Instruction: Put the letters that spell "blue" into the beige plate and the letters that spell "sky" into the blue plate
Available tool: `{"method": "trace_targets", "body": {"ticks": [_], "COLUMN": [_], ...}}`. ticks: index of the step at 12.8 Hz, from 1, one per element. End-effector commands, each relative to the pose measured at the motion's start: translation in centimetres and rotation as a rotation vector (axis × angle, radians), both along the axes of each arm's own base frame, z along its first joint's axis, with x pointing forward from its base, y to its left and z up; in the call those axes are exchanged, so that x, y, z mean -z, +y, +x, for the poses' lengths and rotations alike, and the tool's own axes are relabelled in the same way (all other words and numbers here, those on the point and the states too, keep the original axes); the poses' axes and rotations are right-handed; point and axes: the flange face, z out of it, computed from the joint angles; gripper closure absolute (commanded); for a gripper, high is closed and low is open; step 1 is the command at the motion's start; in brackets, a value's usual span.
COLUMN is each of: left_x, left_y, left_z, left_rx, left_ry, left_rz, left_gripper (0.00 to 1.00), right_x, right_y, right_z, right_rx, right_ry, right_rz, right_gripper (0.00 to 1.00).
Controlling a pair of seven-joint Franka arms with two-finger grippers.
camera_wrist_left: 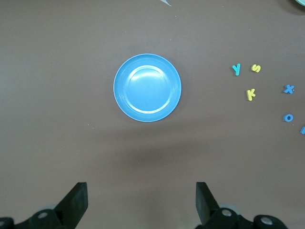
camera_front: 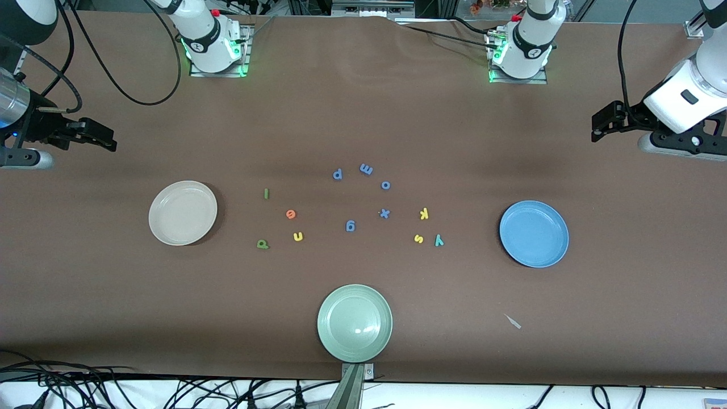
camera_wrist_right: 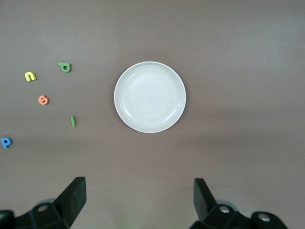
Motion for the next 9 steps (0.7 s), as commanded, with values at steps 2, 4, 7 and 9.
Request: {"method": "trace_targets", "body": {"ticks": [2,4,7,9], "left_x": [-0.4,-0.4,1.1,4.5], "left_y": [0.0,0.0,-1.7,-3.9], "left_z": [0.1,0.1,0.7,1.9], "left_rx": [0.016,0.016,0.046,0.083], "left_ry": [-0.005,-0.005,0.022,0.079], "left_rz": [0.020,0.020,0.019,0.027], "left_gripper": [0.00,0.00,0.00,0.00], "right_x": [-0.2,-0.2,-0.1,-0.1], "right_y": [0.7,1.2,1.1,1.1], "right_z": [0.0,0.0,0.0,0.0], "right_rx": [-0.018,-0.025,-0.022,-0.022], "right_ry": [-0.002,-0.001,0.002,0.004], "right_rz": [-0.012,-0.014,-0.014,-0.016], "right_gripper": [0.00,0.00,0.00,0.00]}}
